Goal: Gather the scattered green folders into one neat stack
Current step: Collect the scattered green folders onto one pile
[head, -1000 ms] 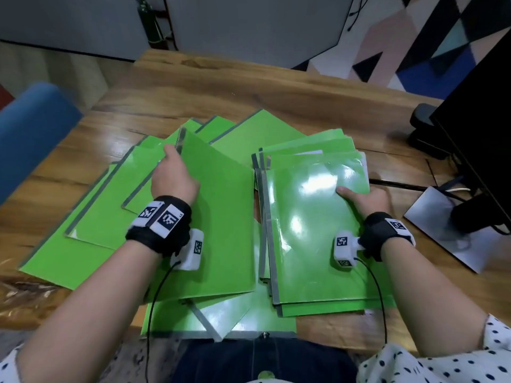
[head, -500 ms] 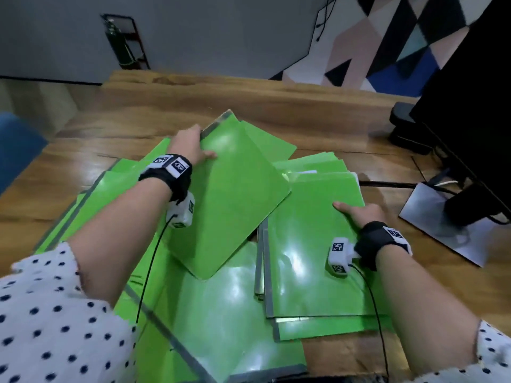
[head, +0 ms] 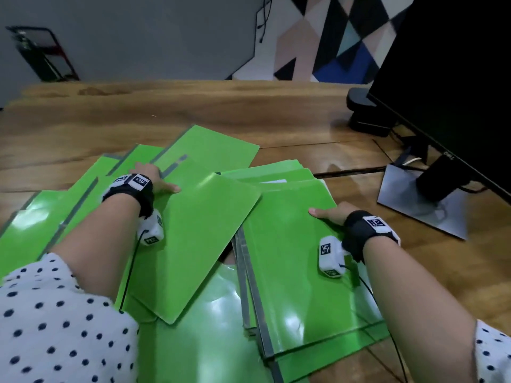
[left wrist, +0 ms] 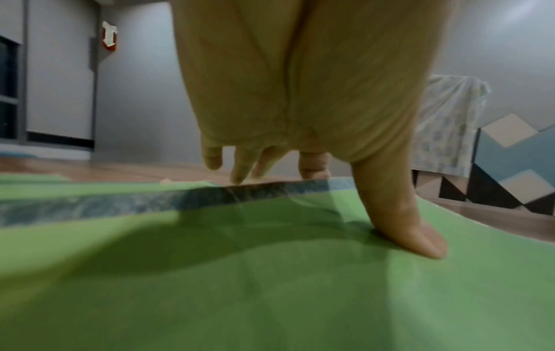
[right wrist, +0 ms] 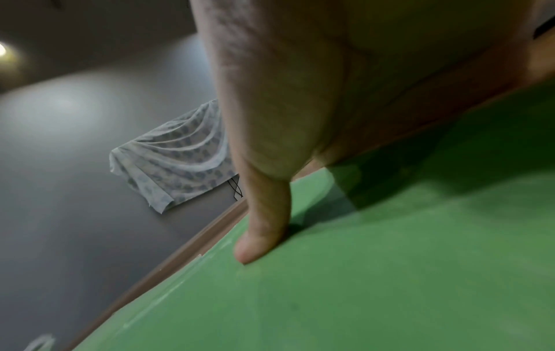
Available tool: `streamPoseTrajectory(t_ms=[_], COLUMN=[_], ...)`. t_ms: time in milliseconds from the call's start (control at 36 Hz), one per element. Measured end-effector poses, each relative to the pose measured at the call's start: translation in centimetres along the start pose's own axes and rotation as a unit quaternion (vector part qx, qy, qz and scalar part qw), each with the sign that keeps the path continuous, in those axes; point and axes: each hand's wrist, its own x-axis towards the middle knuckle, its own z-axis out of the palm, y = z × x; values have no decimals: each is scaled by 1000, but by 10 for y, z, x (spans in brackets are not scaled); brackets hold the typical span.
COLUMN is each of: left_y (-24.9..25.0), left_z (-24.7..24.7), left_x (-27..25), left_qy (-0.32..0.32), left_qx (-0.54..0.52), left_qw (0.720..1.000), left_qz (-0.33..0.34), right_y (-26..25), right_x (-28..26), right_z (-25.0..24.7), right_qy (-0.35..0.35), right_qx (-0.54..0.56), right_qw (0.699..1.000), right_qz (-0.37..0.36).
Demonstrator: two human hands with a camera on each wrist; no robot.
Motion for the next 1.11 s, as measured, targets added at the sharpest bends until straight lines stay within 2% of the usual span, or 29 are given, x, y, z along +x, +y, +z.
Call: streamPoseTrajectory(t_ms=[56,111,250,361,444,583,750,944,1000,1111], left_y=[-3,-6,-15,-11,-2,15,30,44,46,42], left_z=[4,6,-3,-28,-45,-68,-94,-125,-138,-166], left_x=[3,6,8,-21,-43,-79,-123,-169,-181,-204], left_qy=[-28,-25,49,90,112,143,187,256,256,258], left_qx=[-4,-1,-7,-72,-103,-108,-114,-23,-33,-77], left_qw=[1000,1000,998,993,988,984,975,954,947,940], left_qz=[3,-8,-50,-41,-38,-6,49,156,191,210], right_y=[4,7,10,9,5,7,17,14,9,5], right_x=[5,8,8,-8,-22,-42,-65,-79,-80,-72], right_z=[3,6,11,17,18,23,36,29,27,26], right_qy=[12,16,32,45,17,-14,-36,-89,-106,-139], right_qx=[10,21,53,53,58,82,34,-57,-44,82], right_qw=[1000,1000,998,998,998,996,998,994,993,987], right_qz=[-1,-2,-3,1,14,36,36,9,3,-2])
